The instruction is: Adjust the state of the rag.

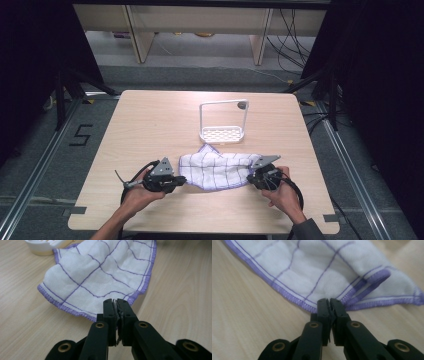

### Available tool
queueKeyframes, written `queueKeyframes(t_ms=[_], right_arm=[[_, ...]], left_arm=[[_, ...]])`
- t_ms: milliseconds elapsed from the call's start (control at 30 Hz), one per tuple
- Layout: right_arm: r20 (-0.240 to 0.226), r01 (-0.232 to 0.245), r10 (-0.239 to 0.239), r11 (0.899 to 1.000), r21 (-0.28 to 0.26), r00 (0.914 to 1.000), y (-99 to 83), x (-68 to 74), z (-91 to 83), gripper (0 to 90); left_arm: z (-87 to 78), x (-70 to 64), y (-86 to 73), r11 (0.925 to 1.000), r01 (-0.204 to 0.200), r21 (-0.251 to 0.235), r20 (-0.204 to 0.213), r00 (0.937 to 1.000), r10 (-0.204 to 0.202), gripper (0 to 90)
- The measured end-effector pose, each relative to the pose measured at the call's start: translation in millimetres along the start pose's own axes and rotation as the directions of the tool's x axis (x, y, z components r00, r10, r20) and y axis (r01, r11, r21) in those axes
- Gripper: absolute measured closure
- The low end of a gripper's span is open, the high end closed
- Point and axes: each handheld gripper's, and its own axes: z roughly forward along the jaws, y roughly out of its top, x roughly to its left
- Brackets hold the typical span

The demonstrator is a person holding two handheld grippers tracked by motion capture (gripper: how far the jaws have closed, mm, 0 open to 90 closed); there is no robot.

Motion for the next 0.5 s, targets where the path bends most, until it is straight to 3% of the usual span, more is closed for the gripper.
queueKeyframes(t_ms=[100,133,233,267,300,400,500], right_arm=[[-0.013,0.041,-0.042,0.997,-0.066,0.999,0.2,5.4,-24.3,87.4],[0.007,0.037,-0.037,0.997,-0.072,0.9993,-2.8,11.8,-36.8,87.3],[-0.017,0.04,-0.041,0.996,-0.078,0.999,-19.9,24.3,-54.2,87.3],[-0.027,0.054,-0.056,0.995,-0.082,0.9981,-30.5,27.0,-56.8,87.3],[-0.047,0.031,-0.033,0.998,-0.058,0.9983,-44.7,32.2,-57.1,87.3],[-0.058,0.019,-0.02,0.999,-0.03,0.9981,-56.4,33.8,-54.8,87.2],[-0.068,0.015,-0.013,0.999,0.03,0.9976,-66.5,34.7,-47.8,87.0]], left_arm=[[-10.9,-8.9,1.3,0.9996,-0.011,-0.027,0.01,0.9999,0.011,85.7],[-14.0,-13.1,0.5,0.9995,-0.01,-0.031,0.017,0.9998,0.011,85.8],[-20.6,-34.1,-7.1,0.9986,-0.026,-0.046,0.063,0.9976,0.029,85.8],[-20.9,-39.4,-9.4,0.9986,-0.035,-0.04,0.064,0.9972,0.037,85.7],[-19.2,-45.3,-12.8,0.9986,-0.039,-0.035,0.086,0.9954,0.042,85.6],[-8.1,-56.8,-21.5,0.9979,-0.061,0.023,0.117,0.9914,0.057,85.4],[-0.9,-62.6,-22.2,0.9974,-0.068,0.026,0.141,0.9879,0.063,85.1]])
